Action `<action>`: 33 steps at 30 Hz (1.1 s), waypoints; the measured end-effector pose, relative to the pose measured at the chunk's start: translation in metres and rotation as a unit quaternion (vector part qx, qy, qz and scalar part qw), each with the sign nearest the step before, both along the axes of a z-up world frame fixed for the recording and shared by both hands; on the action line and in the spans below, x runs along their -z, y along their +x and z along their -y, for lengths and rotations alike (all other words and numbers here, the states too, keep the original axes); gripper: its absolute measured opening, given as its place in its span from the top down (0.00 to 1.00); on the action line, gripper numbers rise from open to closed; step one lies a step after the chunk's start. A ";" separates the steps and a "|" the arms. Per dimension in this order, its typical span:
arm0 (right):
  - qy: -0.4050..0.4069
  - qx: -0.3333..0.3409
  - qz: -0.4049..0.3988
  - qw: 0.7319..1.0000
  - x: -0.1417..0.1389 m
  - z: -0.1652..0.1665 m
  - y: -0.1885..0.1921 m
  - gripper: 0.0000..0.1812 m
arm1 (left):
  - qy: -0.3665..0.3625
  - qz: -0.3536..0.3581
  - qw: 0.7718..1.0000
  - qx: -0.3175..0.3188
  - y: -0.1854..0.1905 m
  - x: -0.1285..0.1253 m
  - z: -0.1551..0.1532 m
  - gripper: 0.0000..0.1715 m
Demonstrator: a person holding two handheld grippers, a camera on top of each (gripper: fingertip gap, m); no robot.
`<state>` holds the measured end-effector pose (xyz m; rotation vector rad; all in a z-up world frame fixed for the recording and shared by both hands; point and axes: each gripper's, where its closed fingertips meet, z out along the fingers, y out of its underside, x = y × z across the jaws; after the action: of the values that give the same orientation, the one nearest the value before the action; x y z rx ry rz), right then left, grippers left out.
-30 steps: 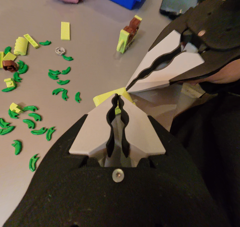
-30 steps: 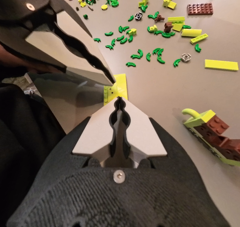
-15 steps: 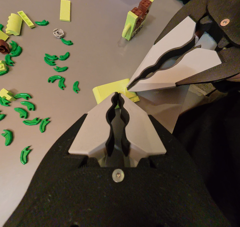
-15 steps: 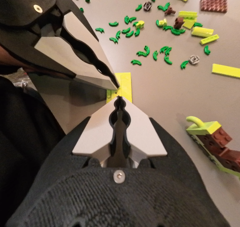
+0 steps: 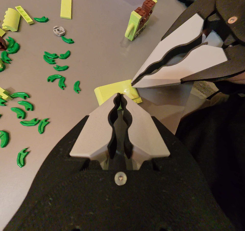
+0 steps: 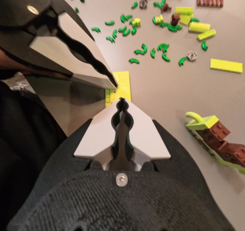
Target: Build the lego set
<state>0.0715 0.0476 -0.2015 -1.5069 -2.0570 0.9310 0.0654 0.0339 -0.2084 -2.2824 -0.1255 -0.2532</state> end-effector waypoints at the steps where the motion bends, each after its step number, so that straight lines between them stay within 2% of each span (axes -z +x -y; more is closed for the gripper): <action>1: -0.007 -0.005 -0.016 1.000 -0.005 0.003 -0.002 1.00 | 0.000 0.000 1.000 0.000 0.000 0.000 0.000 0.98; 8: 0.005 -0.012 0.014 1.000 0.003 0.005 0.001 1.00 | 0.000 0.001 1.000 -0.002 0.000 0.000 0.000 0.98; 11: 0.017 -0.009 0.000 1.000 -0.001 0.001 -0.002 1.00 | 0.000 0.002 1.000 -0.002 0.000 0.000 0.000 0.98; 16: 0.009 -0.007 0.009 1.000 0.002 0.001 -0.004 1.00 | 0.000 0.003 1.000 -0.003 0.000 0.000 0.000 0.98; 18: -0.020 -0.023 0.012 0.999 0.002 0.014 -0.004 1.00 | 0.000 0.002 1.000 -0.003 0.000 0.000 0.000 0.98; 20: 0.028 -0.002 -0.002 1.000 0.002 0.002 -0.009 1.00 | 0.000 0.000 1.000 -0.003 0.000 0.000 0.000 0.98; 22: -0.019 -0.012 0.010 1.000 0.002 0.011 -0.006 1.00 | 0.000 -0.001 1.000 -0.003 0.000 0.000 0.000 0.98; 25: 0.016 0.000 -0.002 1.000 0.002 0.002 -0.006 1.00 | 0.000 0.001 1.000 -0.004 0.000 0.000 0.000 0.98; 27: -0.033 -0.011 0.010 0.999 0.001 0.011 -0.002 1.00 | 0.000 0.005 1.000 -0.004 0.000 0.000 0.000 0.98; 29: -0.014 0.003 0.001 1.000 0.001 0.003 -0.003 1.00 | 0.000 0.005 1.000 -0.005 0.000 0.000 0.000 0.98; 31: -0.053 0.000 0.008 0.999 0.001 0.010 -0.002 1.00 | 0.000 0.002 1.000 -0.006 0.000 0.000 0.000 0.98; 33: -0.022 0.007 0.001 1.000 0.001 0.005 -0.004 1.00 | 0.000 0.003 1.000 -0.006 0.000 0.000 0.000 0.98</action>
<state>0.0674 0.0431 -0.2024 -1.5433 -2.0366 0.9750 0.0649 0.0343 -0.2082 -2.2804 -0.1424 -0.2525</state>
